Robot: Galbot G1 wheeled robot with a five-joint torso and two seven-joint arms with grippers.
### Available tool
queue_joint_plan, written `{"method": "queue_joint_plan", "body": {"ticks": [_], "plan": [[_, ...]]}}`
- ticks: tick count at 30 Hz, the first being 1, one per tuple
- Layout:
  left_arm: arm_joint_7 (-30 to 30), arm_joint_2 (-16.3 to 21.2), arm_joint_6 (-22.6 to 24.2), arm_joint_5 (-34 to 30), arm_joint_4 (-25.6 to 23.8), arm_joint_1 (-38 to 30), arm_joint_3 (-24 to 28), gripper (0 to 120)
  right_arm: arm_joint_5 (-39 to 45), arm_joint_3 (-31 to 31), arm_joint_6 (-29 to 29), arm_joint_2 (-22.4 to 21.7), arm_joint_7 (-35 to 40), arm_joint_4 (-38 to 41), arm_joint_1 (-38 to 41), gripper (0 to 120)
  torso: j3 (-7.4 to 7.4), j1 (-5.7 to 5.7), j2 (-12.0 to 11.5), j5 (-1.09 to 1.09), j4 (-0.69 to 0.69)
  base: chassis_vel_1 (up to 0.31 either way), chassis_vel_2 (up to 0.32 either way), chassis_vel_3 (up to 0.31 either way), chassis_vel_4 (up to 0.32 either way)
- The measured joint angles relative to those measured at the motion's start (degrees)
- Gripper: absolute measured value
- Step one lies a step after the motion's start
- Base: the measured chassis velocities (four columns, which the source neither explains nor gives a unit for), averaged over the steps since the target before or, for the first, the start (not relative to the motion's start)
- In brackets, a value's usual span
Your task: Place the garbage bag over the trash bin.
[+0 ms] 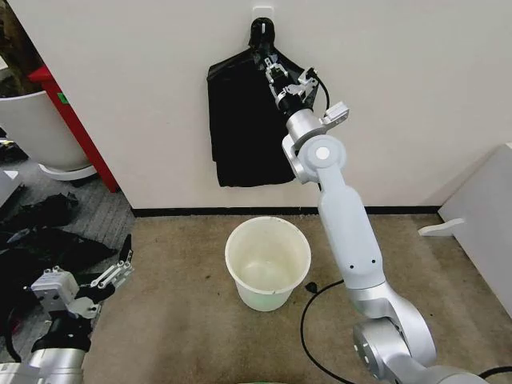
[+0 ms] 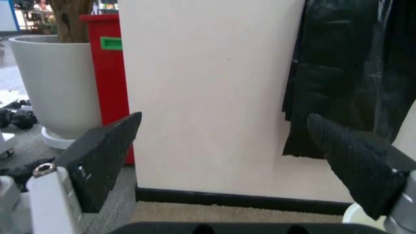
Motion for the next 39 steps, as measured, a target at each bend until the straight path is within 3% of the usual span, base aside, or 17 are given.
{"method": "queue_joint_plan", "body": {"ticks": [11, 39], "plan": [[0.0, 0.0, -0.4, 0.4, 0.0, 0.0, -0.1, 100, 1.3, -0.4, 0.0, -0.4, 1.6, 1.5, -1.1, 0, 0.0, 0.0, 0.0, 0.0, 0.0, 0.0, 0.0, 0.0, 0.0], [0.3, 0.0, -0.6, 1.4, 0.0, 0.3, 0.1, 100, 2.6, -2.2, 0.0, -3.4, 3.5, 9.0, -12.2, 0, 0.0, 0.0, 0.0, 0.0, 0.0, 0.0, 0.0, 0.0, 0.0]]}}
